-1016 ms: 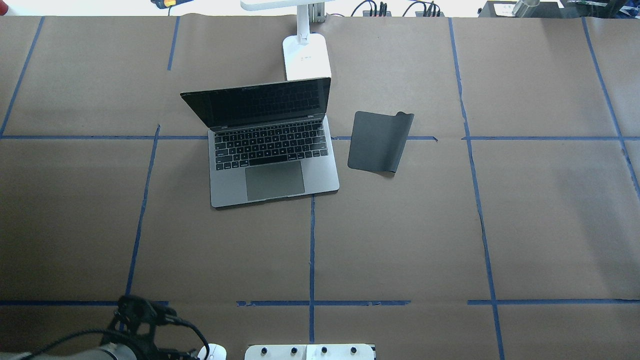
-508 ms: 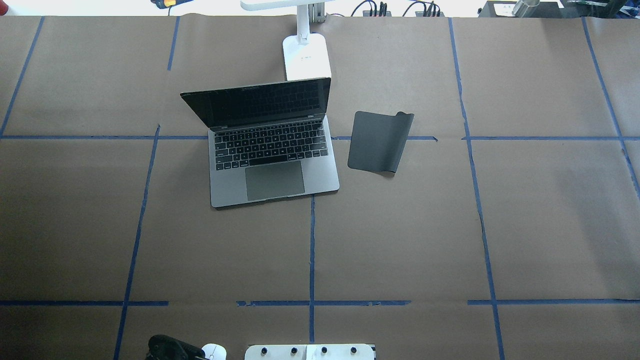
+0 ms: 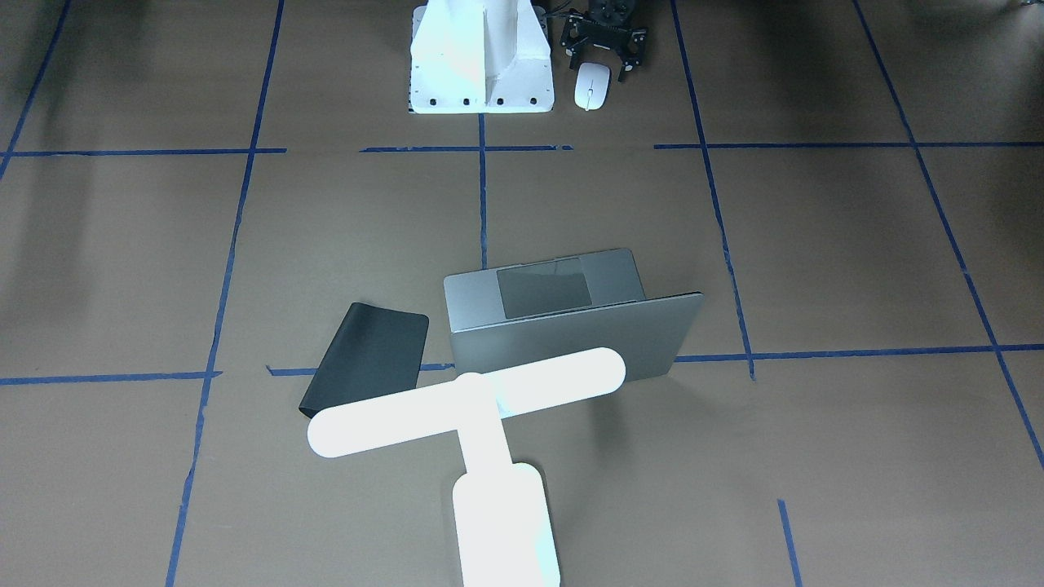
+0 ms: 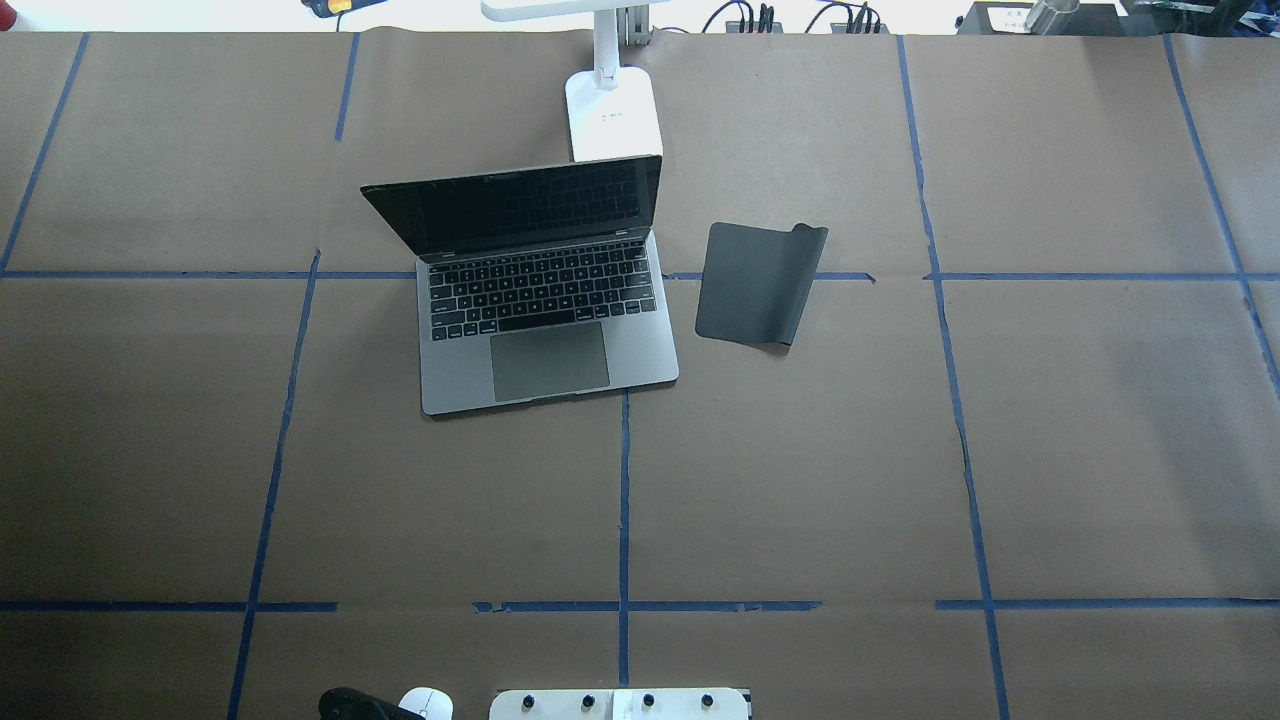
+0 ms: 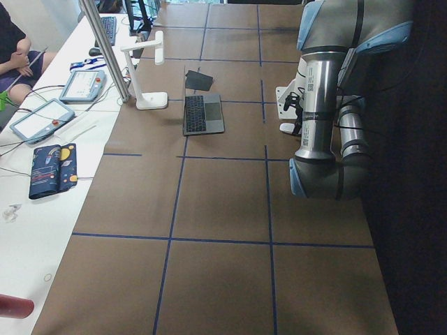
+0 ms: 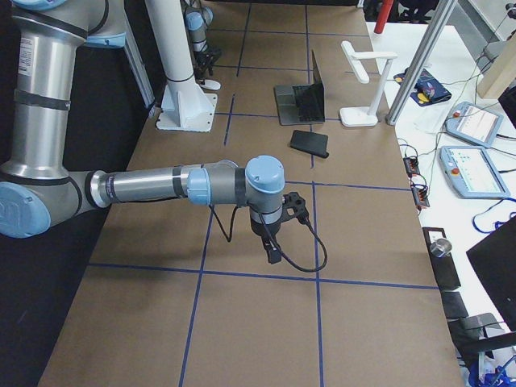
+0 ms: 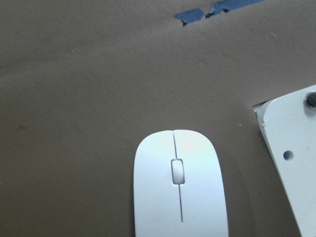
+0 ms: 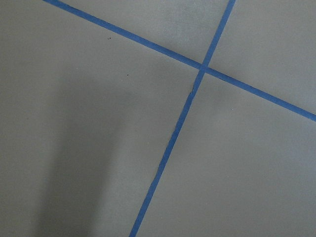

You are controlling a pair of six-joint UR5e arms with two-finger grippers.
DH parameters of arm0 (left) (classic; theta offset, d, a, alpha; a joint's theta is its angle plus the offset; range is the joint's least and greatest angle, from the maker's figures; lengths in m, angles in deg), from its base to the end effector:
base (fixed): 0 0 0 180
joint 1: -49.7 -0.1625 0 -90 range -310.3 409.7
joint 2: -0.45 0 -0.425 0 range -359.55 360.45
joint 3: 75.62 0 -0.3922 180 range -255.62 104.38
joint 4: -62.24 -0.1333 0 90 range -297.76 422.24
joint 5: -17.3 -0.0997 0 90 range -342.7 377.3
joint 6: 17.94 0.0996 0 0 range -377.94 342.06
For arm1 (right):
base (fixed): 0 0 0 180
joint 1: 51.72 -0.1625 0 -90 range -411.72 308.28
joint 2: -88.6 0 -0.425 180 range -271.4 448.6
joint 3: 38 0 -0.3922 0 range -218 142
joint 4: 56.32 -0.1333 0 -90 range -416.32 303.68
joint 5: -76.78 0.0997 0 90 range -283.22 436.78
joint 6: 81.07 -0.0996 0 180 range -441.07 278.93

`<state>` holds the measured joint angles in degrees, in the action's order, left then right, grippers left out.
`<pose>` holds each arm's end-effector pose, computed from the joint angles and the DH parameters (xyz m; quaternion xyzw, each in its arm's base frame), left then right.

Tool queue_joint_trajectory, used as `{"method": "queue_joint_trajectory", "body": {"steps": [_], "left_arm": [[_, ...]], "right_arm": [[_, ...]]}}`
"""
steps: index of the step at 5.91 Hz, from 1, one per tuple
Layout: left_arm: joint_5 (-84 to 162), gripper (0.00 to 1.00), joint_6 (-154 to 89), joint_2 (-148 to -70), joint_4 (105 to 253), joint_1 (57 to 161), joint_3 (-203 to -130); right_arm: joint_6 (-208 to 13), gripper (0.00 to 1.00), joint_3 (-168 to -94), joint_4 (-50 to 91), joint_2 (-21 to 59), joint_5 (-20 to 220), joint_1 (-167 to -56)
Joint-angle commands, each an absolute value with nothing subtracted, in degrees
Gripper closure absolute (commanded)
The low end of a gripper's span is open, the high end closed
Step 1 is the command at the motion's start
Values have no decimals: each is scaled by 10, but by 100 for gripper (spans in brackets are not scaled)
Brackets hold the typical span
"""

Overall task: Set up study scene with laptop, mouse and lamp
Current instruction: 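Lower the left gripper and grasp the white mouse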

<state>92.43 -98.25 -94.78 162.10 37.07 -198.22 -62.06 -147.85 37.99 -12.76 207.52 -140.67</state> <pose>0.5098 -0.0486 0.3363 0.1080 0.4038 0.1242 0.8999 0.0608 -0.4103 0.5893 0.0881 -0.3382 -0.1757 0.9203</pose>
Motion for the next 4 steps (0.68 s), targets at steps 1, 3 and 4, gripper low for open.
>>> {"method": "queue_joint_trajectory", "body": {"steps": [1, 3, 4], "left_arm": [[924, 0, -984, -958, 1622, 370, -1975], [924, 5, -983, -962, 1621, 370, -1975], [924, 23, -984, -968, 1619, 370, -1975]], "right_arm": [[-621, 0, -1476, 380, -127, 2078, -1407], [-622, 0, -1474, 380, -127, 2078, -1407], [-622, 0, -1474, 381, -126, 2078, -1407]]}}
